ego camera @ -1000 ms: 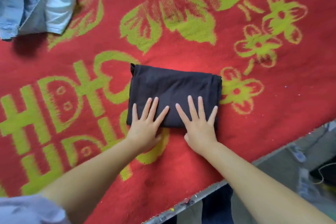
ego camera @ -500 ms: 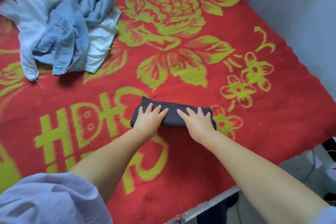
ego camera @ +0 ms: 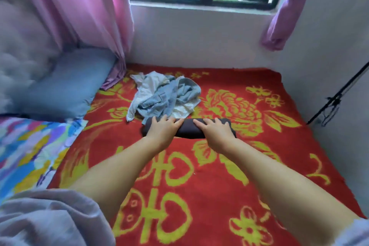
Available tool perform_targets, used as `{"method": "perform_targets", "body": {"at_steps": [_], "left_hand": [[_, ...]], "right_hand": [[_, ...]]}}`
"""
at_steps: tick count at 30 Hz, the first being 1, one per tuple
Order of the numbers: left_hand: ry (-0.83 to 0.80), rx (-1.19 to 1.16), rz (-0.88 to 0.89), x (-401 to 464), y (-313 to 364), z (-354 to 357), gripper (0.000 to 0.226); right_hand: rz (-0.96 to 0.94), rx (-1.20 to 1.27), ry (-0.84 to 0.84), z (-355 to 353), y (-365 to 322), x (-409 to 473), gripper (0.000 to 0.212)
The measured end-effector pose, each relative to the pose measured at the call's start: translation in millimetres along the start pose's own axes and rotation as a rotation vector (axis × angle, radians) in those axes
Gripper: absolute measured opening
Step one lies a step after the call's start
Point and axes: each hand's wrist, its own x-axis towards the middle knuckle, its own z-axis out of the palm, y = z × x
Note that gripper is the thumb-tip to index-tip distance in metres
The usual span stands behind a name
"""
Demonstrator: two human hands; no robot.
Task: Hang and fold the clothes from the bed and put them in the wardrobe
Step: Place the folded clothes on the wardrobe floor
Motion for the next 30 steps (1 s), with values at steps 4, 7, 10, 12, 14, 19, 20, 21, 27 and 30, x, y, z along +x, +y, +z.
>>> {"method": "perform_targets", "body": {"at_steps": [4, 7, 10, 12, 14, 19, 20, 21, 27, 30], "left_hand": [[-0.025, -0.029, -0.24, -72.0, -36.7, -7.2, 0.067], [-0.054, -0.058, -0.407, -141.5, -65.3, -8.1, 0.068], [-0.08, -0.038, -0.593, -230.9, -95.8, -7.1, 0.066], [-0.099, -0.053, -0.732, -300.2, -111.0, -5.1, 0.066], [-0.112, -0.079, -0.873, -374.9, -117.6, -2.1, 0.068], [-0.11, -0.172, -1.233, -578.0, -92.3, 20.8, 0.075], [-0.112, -0.196, -1.294, -621.1, -80.4, 27.0, 0.076], [-0.121, -0.221, -1.348, -662.2, -67.4, 33.5, 0.078], [-0.216, -0.297, -1.606, -883.9, 21.0, 65.5, 0.076], [-0.251, -0.321, -1.693, -963.4, 60.1, 69.6, 0.073]], "right_hand": [[-0.236, -0.102, 0.072, -27.8, -58.9, 2.7, 0.077], [-0.418, -0.159, 0.111, -37.7, -120.1, -4.9, 0.078], [-0.628, -0.192, 0.143, -48.3, -200.3, -25.1, 0.078], [-0.768, -0.224, 0.176, -55.5, -260.5, -49.6, 0.078], [-0.902, -0.26, 0.209, -59.9, -321.9, -83.7, 0.077], [-1.24, -0.358, 0.253, -39.8, -470.8, -206.8, 0.078], [-1.304, -0.381, 0.254, -30.7, -498.7, -239.4, 0.079], [-1.362, -0.4, 0.245, -20.5, -523.7, -272.9, 0.079], [-1.65, -0.435, 0.161, 46.8, -639.3, -471.6, 0.074], [-1.769, -0.476, 0.119, 67.2, -674.4, -550.2, 0.076]]}}
